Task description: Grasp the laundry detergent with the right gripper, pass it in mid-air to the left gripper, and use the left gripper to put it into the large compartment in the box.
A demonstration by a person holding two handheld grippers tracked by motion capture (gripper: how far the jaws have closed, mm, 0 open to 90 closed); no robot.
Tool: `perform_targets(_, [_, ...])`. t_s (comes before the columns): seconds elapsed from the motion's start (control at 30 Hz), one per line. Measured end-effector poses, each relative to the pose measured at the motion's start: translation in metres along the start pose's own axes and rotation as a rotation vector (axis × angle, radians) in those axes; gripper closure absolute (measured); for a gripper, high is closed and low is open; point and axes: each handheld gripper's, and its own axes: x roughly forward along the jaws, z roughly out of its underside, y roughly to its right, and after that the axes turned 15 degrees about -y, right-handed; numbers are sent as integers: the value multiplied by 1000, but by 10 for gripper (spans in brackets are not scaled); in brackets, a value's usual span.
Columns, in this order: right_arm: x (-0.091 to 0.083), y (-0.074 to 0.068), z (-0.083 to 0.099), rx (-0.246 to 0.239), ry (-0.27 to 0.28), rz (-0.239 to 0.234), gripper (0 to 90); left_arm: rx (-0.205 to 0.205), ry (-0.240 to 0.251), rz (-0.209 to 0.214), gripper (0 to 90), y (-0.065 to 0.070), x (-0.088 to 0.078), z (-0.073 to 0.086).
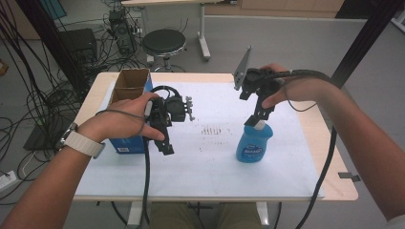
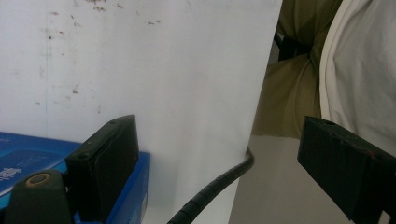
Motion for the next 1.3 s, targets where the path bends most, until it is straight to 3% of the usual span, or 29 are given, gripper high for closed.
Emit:
perform_targets(0.4, [12, -4, 22, 19, 30, -7, 61, 4, -2, 8, 130, -2, 5, -4])
perform_targets(1.3, [29, -6, 50, 52, 47, -17, 68, 6, 1, 12, 130, -4, 9, -9])
